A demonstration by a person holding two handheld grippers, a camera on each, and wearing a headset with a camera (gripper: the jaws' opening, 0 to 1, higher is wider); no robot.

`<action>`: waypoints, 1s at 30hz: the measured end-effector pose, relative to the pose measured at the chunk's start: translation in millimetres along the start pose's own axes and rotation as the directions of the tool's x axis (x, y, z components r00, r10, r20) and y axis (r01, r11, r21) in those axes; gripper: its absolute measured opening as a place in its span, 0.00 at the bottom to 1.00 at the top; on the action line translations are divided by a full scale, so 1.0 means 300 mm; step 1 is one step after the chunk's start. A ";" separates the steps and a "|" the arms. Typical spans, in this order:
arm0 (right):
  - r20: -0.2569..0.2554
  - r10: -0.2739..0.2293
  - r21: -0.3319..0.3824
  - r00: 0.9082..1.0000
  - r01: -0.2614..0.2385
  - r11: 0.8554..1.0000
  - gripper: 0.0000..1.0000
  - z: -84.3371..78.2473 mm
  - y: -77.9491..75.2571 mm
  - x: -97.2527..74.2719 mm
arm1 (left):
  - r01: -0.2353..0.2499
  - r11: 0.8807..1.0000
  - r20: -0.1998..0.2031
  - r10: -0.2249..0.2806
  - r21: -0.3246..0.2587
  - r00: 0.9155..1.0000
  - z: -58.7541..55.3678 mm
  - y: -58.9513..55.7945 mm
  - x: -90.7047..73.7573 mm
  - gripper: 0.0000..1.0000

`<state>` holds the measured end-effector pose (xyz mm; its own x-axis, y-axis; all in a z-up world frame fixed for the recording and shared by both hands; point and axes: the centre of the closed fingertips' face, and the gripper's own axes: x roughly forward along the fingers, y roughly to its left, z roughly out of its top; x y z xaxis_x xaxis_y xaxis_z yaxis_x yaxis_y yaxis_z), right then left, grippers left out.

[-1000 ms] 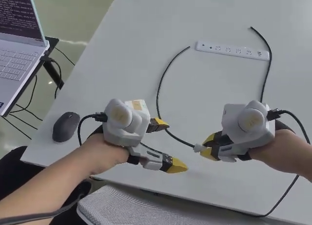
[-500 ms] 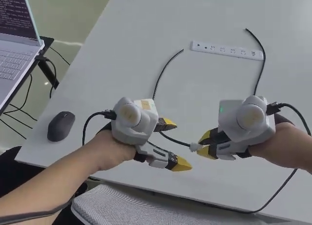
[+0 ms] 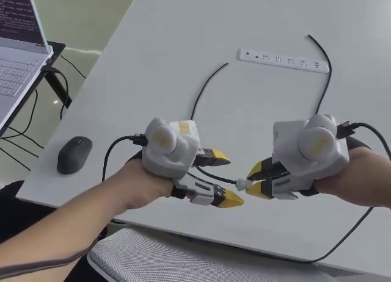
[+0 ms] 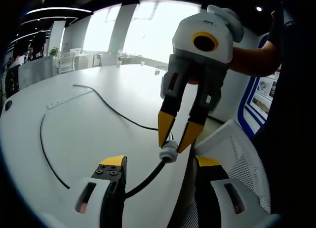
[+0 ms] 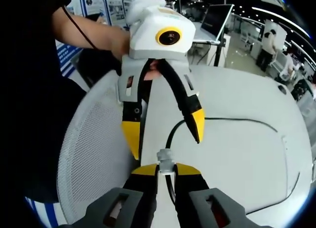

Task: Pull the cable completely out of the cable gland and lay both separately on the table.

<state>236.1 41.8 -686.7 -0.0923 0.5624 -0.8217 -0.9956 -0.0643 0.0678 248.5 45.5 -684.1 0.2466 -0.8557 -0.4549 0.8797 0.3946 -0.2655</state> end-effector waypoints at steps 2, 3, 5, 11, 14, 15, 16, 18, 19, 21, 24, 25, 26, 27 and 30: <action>0.002 0.001 -0.004 1.000 -0.001 1.000 0.06 0.004 0.002 -0.004 | 0.006 1.000 0.002 -0.006 0.002 1.000 0.000 -0.005 0.000 0.50; 0.005 0.005 -0.005 1.000 -0.005 1.000 0.06 0.008 0.005 -0.007 | 0.009 1.000 0.003 -0.009 0.000 1.000 0.000 -0.007 0.001 0.49; 0.007 0.009 -0.008 1.000 -0.009 1.000 0.06 0.009 0.008 -0.009 | 0.014 1.000 0.011 -0.014 0.003 1.000 0.004 -0.011 0.001 0.46; 0.009 0.015 -0.007 1.000 -0.014 1.000 0.06 0.006 0.010 -0.015 | 0.037 0.999 0.012 -0.037 0.027 0.999 0.003 -0.021 0.008 0.34; 0.014 0.021 -0.004 1.000 -0.021 1.000 0.06 0.006 0.012 -0.020 | 0.043 0.999 0.022 -0.044 0.027 0.999 0.012 -0.025 0.010 0.30; 0.016 0.022 -0.003 1.000 -0.022 1.000 0.06 0.007 0.013 -0.022 | 0.044 0.998 0.026 -0.045 0.035 0.999 0.016 -0.026 0.011 0.29; 0.017 0.021 -0.004 1.000 -0.021 1.000 0.06 0.006 0.013 -0.023 | 0.046 0.998 0.027 -0.047 0.036 0.999 0.018 -0.027 0.011 0.27; 0.017 0.025 -0.005 1.000 -0.025 1.000 0.06 0.005 0.014 -0.025 | 0.053 0.998 0.030 -0.054 0.029 0.998 0.021 -0.034 0.012 0.25; 0.017 0.028 -0.006 0.999 -0.028 1.000 0.06 0.002 0.014 -0.024 | 0.054 0.998 0.030 -0.055 0.029 0.998 0.020 -0.035 0.013 0.24; 0.019 0.034 -0.010 0.999 -0.034 0.999 0.06 0.001 0.016 -0.025 | 0.057 0.998 0.030 -0.058 0.031 0.998 0.020 -0.035 0.014 0.24; 0.023 0.036 -0.014 0.999 -0.035 0.999 0.06 0.002 0.016 -0.026 | 0.063 0.998 0.031 -0.063 0.029 0.998 0.018 -0.039 0.017 0.23; 0.022 0.036 -0.018 0.999 -0.036 0.999 0.06 0.001 0.016 -0.026 | 0.064 0.998 0.031 -0.065 0.028 0.997 0.018 -0.040 0.018 0.22; 0.022 0.037 -0.019 0.999 -0.037 0.999 0.06 0.000 0.016 -0.026 | 0.065 0.998 0.033 -0.065 0.025 0.997 0.019 -0.040 0.020 0.22; 0.021 0.039 -0.023 0.999 -0.039 0.999 0.06 -0.001 0.016 -0.025 | 0.063 0.998 0.035 -0.064 0.026 0.997 0.020 -0.040 0.021 0.23; 0.024 0.043 -0.025 0.999 -0.042 0.999 0.06 -0.002 0.015 -0.024 | 0.068 0.997 0.040 -0.069 0.035 0.997 0.025 -0.044 0.023 0.21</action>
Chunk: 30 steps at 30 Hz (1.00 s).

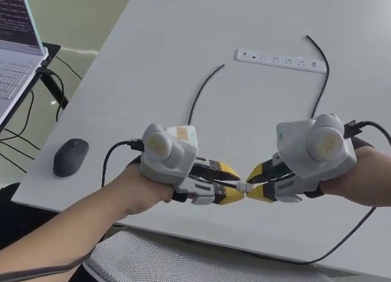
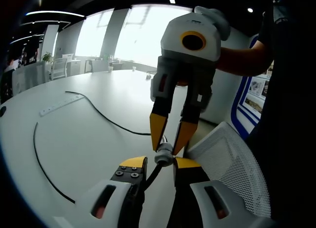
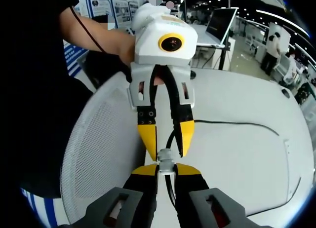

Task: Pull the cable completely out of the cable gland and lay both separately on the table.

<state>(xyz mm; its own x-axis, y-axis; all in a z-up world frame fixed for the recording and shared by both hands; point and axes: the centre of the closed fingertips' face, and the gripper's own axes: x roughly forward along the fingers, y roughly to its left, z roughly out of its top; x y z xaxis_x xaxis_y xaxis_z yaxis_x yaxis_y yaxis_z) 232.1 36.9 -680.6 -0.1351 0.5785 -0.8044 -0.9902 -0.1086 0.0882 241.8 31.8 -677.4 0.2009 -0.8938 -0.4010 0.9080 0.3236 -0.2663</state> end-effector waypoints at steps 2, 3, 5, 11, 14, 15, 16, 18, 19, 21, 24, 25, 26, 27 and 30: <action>0.002 0.001 -0.001 1.000 -0.001 1.000 0.06 -0.001 -0.003 -0.001 | 0.005 1.000 0.002 -0.005 0.010 1.000 0.002 -0.003 0.002 0.19; 0.003 0.002 -0.002 1.000 -0.002 1.000 0.06 -0.002 -0.003 -0.002 | 0.008 1.000 0.002 -0.008 0.006 1.000 0.001 -0.004 0.004 0.19; 0.006 0.005 -0.003 1.000 -0.005 1.000 0.06 -0.004 -0.004 -0.004 | 0.010 1.000 0.004 -0.010 0.022 1.000 0.003 -0.008 0.008 0.18; 0.011 0.014 0.005 1.000 -0.014 1.000 0.06 -0.017 -0.003 -0.007 | 0.015 0.999 0.005 -0.016 0.040 1.000 0.010 -0.019 0.024 0.16; 0.019 0.004 -0.009 1.000 -0.003 1.000 0.07 -0.020 -0.009 -0.007 | 0.012 0.999 0.000 -0.012 0.039 1.000 0.011 -0.016 0.027 0.16; 0.023 0.007 0.015 1.000 -0.008 1.000 0.07 -0.020 -0.005 -0.006 | 0.016 0.999 -0.003 -0.016 0.031 1.000 0.012 -0.016 0.027 0.15; 0.027 0.007 0.019 1.000 -0.007 1.000 0.07 -0.020 -0.006 -0.006 | 0.016 0.999 -0.006 -0.016 0.033 1.000 0.011 -0.015 0.027 0.15; 0.037 0.007 0.012 0.999 -0.007 1.000 0.07 -0.018 -0.007 -0.007 | 0.015 0.999 -0.011 -0.015 0.032 1.000 0.012 -0.016 0.025 0.15; 0.043 0.006 0.008 0.999 -0.006 1.000 0.08 -0.016 -0.007 -0.007 | 0.012 0.999 -0.014 -0.011 0.031 1.000 0.012 -0.014 0.023 0.15; 0.052 0.003 0.005 0.999 -0.004 1.000 0.08 -0.013 -0.009 -0.007 | 0.010 1.000 -0.013 -0.009 0.026 1.000 0.013 -0.011 0.021 0.15; 0.071 0.003 0.018 0.997 -0.004 1.000 0.08 -0.010 -0.014 -0.009 | 0.010 1.000 -0.014 -0.009 0.027 1.000 0.015 -0.007 0.016 0.15; 0.078 0.002 0.025 0.997 -0.004 1.000 0.08 -0.009 -0.016 -0.011 | 0.010 1.000 -0.013 -0.010 0.027 1.000 0.017 -0.007 0.014 0.15; 0.093 0.002 0.036 0.996 -0.006 0.999 0.08 -0.006 -0.018 -0.014 | 0.011 1.000 -0.012 -0.010 0.026 1.000 0.021 -0.005 0.011 0.15; 0.106 0.003 0.050 0.994 -0.009 0.999 0.08 -0.003 -0.019 -0.016 | 0.011 1.000 -0.011 -0.011 0.024 1.000 0.023 -0.004 0.008 0.15; 0.148 0.007 0.109 0.989 -0.024 0.994 0.08 0.005 -0.022 -0.030 | 0.014 1.000 -0.004 -0.014 0.022 1.000 0.036 -0.003 0.001 0.15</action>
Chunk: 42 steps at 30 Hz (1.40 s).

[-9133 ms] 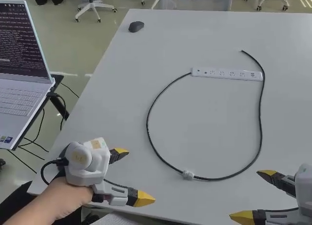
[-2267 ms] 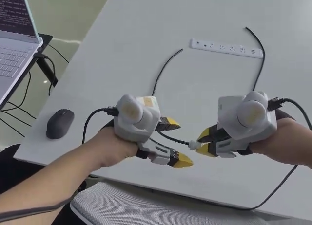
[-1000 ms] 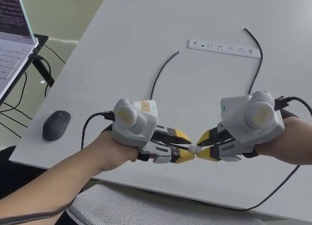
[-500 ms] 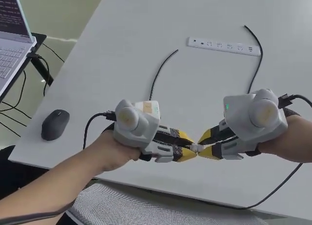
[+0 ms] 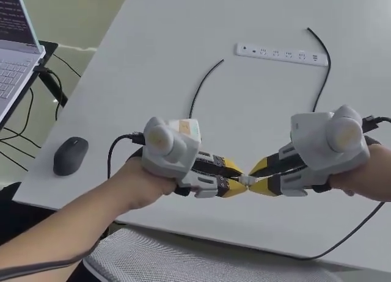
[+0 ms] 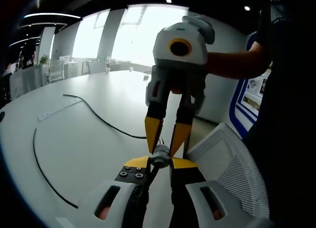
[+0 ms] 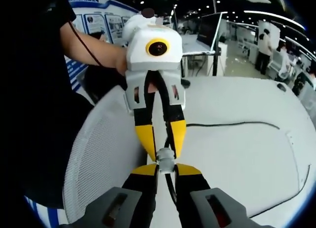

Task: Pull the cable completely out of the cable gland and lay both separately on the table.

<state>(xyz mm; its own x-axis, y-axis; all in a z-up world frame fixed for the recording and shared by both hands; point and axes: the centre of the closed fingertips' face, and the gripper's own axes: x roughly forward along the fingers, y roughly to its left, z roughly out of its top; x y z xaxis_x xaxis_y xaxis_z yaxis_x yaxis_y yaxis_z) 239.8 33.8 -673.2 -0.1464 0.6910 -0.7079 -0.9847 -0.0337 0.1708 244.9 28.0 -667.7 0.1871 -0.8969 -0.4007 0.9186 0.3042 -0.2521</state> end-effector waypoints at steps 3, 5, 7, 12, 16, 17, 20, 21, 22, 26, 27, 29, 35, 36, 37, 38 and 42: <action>0.039 0.019 0.062 0.999 -0.021 0.998 0.08 -0.003 -0.002 -0.022 | 0.000 1.000 0.018 0.000 0.001 1.000 0.021 -0.001 -0.008 0.15; 0.073 0.043 0.122 0.996 -0.051 0.991 0.11 -0.006 -0.003 -0.035 | -0.002 1.000 0.014 0.002 0.001 1.000 0.024 -0.001 -0.009 0.15; 0.149 0.093 0.215 0.984 -0.124 0.969 0.15 0.008 0.014 -0.049 | -0.003 1.000 0.007 0.003 0.026 1.000 0.029 -0.005 -0.012 0.15; 0.288 0.112 0.323 0.951 -0.206 0.924 0.16 0.042 -0.004 -0.089 | 0.002 0.999 0.008 -0.003 0.046 1.000 0.047 -0.016 -0.013 0.15; 0.361 0.161 0.384 0.918 -0.304 0.872 0.12 0.062 0.004 -0.103 | 0.008 0.998 0.017 -0.009 0.069 1.000 0.066 -0.023 -0.010 0.15; 0.378 0.158 0.389 0.912 -0.311 0.867 0.12 0.067 -0.002 -0.102 | 0.008 0.997 0.014 -0.009 0.076 1.000 0.067 -0.024 -0.009 0.15; 0.401 0.187 0.422 0.897 -0.362 0.831 0.10 0.061 0.001 -0.101 | 0.005 0.995 0.014 -0.006 0.100 1.000 0.076 -0.029 -0.006 0.15; 0.408 0.198 0.425 0.891 -0.377 0.823 0.10 0.062 0.006 -0.102 | 0.006 0.995 0.013 -0.007 0.103 1.000 0.078 -0.031 -0.005 0.15; 0.412 0.205 0.434 0.888 -0.389 0.812 0.10 0.061 0.009 -0.100 | 0.007 0.994 0.013 -0.009 0.106 1.000 0.080 -0.032 -0.005 0.15; 0.422 0.221 0.444 0.879 -0.413 0.795 0.10 0.061 0.013 -0.095 | 0.005 0.992 0.003 -0.006 0.130 1.000 0.084 -0.034 -0.005 0.15; 0.424 0.224 0.449 0.878 -0.418 0.790 0.10 0.061 0.014 -0.094 | 0.004 0.991 -0.001 -0.004 0.133 1.000 0.083 -0.033 -0.006 0.15; 0.431 0.233 0.458 0.872 -0.434 0.776 0.10 0.061 0.016 -0.094 | 0.004 0.990 -0.006 -0.003 0.140 1.000 0.082 -0.034 -0.006 0.15; 0.419 0.265 0.476 0.868 -0.459 0.750 0.09 0.057 0.029 -0.087 | 0.020 0.986 -0.034 -0.014 0.168 0.999 0.076 -0.042 -0.003 0.15; 0.418 0.268 0.471 0.868 -0.459 0.753 0.09 0.057 0.032 -0.088 | 0.021 0.985 -0.038 -0.015 0.173 0.999 0.076 -0.042 -0.001 0.15; 0.414 0.273 0.473 0.869 -0.461 0.751 0.09 0.057 0.033 -0.087 | 0.023 0.984 -0.041 -0.016 0.176 0.999 0.075 -0.043 -0.001 0.15; 0.409 0.277 0.478 0.869 -0.463 0.746 0.09 0.055 0.035 -0.087 | 0.026 0.984 -0.044 -0.019 0.177 0.999 0.073 -0.043 0.001 0.15; 0.379 0.287 0.438 0.880 -0.444 0.782 0.08 0.052 0.046 -0.089 | 0.034 0.983 -0.056 -0.024 0.181 0.998 0.069 -0.048 0.006 0.15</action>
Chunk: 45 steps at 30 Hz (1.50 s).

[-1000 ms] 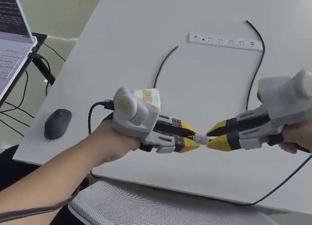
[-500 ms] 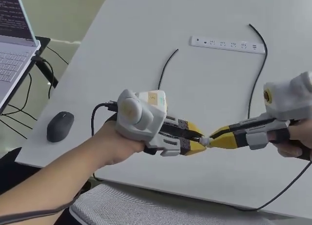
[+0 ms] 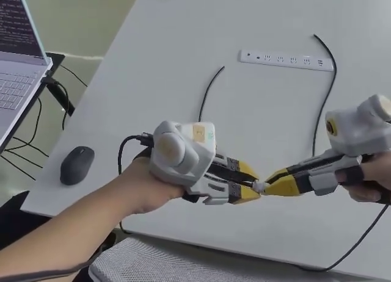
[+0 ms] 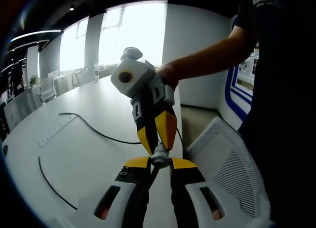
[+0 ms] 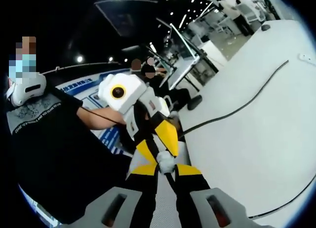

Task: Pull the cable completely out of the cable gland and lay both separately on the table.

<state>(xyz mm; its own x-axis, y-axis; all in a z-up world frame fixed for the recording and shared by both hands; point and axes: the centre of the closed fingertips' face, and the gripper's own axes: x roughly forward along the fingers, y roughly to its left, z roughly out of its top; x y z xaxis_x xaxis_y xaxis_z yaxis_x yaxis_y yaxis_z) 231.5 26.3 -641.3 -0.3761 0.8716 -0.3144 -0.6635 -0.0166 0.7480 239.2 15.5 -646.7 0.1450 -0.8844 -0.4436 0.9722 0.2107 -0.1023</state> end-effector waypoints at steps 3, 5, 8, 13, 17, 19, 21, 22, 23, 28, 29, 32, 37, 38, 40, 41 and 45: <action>-0.038 -0.047 -0.105 0.998 0.042 0.994 0.07 -0.007 -0.006 -0.001 | 0.004 1.000 -0.003 -0.004 -0.014 1.000 -0.004 0.001 0.003 0.15; -0.047 -0.077 -0.141 0.996 0.070 0.988 0.07 -0.006 -0.005 0.001 | 0.004 1.000 -0.002 -0.004 -0.021 1.000 -0.005 0.004 0.003 0.15; -0.043 -0.126 -0.217 0.991 0.114 0.969 0.07 0.004 -0.005 -0.003 | 0.004 0.999 0.008 -0.004 -0.036 1.000 -0.002 0.011 -0.002 0.15; -0.038 -0.245 -0.415 0.969 0.208 0.885 0.07 0.021 0.002 -0.013 | 0.007 0.994 0.043 -0.002 -0.112 0.999 0.015 0.022 -0.012 0.15; -0.027 -0.362 -0.568 0.932 0.284 0.772 0.07 0.023 0.001 -0.015 | 0.011 0.990 0.062 -0.003 -0.140 0.998 0.021 0.026 -0.017 0.15; -0.018 -0.411 -0.648 0.911 0.303 0.699 0.07 0.020 0.003 -0.012 | 0.013 0.989 0.064 -0.003 -0.150 0.998 0.020 0.026 -0.016 0.15; -0.006 -0.454 -0.707 0.891 0.317 0.632 0.07 0.016 -0.006 -0.014 | 0.017 0.983 0.066 -0.005 -0.185 0.998 0.020 0.025 -0.014 0.15; -0.003 -0.469 -0.731 0.883 0.318 0.604 0.07 0.013 -0.006 -0.012 | 0.021 0.980 0.066 -0.008 -0.196 0.998 0.020 0.025 -0.014 0.15; 0.010 -0.491 -0.753 0.871 0.330 0.569 0.07 0.014 -0.008 -0.012 | 0.020 0.980 0.066 -0.007 -0.200 0.998 0.020 0.026 -0.014 0.15; 0.042 -0.520 -0.760 0.853 0.365 0.538 0.07 0.007 -0.019 -0.016 | 0.012 0.978 0.062 0.001 -0.209 0.998 0.020 0.024 -0.011 0.15; 0.046 -0.521 -0.759 0.852 0.369 0.537 0.07 0.008 -0.021 -0.017 | 0.011 0.977 0.061 0.001 -0.211 0.998 0.019 0.022 -0.011 0.15; 0.055 -0.516 -0.749 0.855 0.377 0.545 0.08 0.008 -0.022 -0.020 | 0.010 0.979 0.056 0.002 -0.206 0.998 0.020 0.017 -0.009 0.15; 0.054 -0.508 -0.724 0.860 0.384 0.573 0.08 0.004 -0.027 -0.023 | 0.006 0.980 0.052 0.004 -0.197 0.999 0.021 0.008 -0.004 0.15; 0.056 -0.504 -0.708 0.862 0.390 0.588 0.08 0.004 -0.027 -0.023 | 0.002 0.981 0.049 0.007 -0.196 0.999 0.023 0.008 -0.005 0.15; 0.060 -0.490 -0.687 0.870 0.392 0.612 0.08 0.007 -0.023 -0.024 | 0.002 0.982 0.047 0.007 -0.189 0.999 0.024 0.006 -0.006 0.15; 0.065 -0.485 -0.680 0.872 0.394 0.618 0.08 0.011 -0.021 -0.027 | 0.001 0.982 0.050 0.009 -0.187 0.999 0.025 0.008 -0.007 0.15; 0.067 -0.456 -0.614 0.887 0.397 0.682 0.16 0.013 -0.018 -0.043 | -0.001 0.984 0.046 0.010 -0.179 0.999 0.023 0.007 -0.006 0.15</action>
<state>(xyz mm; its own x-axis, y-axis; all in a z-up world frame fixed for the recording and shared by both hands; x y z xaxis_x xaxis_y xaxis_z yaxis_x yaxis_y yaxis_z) 242.5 17.2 -639.0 0.0122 0.8138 -0.5809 -0.9991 0.0337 0.0262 242.2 14.8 -640.0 0.1626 -0.9004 -0.4035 0.9232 0.2832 -0.2599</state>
